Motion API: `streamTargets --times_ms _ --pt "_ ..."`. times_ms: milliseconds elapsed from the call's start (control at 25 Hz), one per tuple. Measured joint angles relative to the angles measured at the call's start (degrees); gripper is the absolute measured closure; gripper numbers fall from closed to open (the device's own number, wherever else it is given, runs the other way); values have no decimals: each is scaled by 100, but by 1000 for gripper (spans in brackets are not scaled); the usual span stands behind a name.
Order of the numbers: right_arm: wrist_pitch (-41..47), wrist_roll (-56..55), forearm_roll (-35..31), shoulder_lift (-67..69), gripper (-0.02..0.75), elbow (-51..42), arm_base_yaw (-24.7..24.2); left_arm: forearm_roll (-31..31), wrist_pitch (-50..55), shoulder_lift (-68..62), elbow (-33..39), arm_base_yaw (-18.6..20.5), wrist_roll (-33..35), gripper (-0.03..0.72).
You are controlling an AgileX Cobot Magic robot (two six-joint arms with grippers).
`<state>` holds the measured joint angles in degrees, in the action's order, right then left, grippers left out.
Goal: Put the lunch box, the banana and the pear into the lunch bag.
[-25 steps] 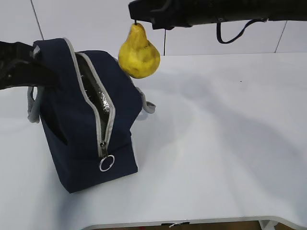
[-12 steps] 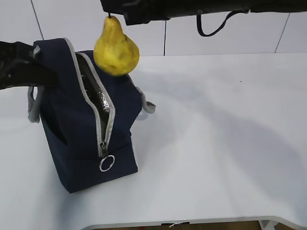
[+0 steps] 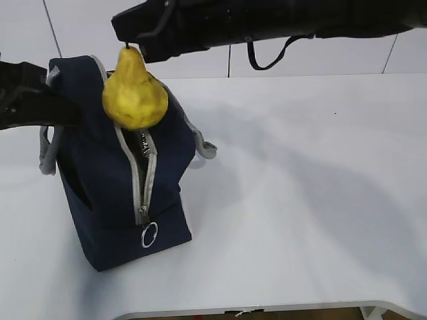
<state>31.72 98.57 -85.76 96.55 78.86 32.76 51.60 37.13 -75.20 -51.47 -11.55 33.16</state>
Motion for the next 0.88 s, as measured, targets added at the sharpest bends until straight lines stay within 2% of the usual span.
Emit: streamTargets --times_ms 880 --pt "-94 23 -83 1092 720 123 235 -11 207 43 0 9 0 690"
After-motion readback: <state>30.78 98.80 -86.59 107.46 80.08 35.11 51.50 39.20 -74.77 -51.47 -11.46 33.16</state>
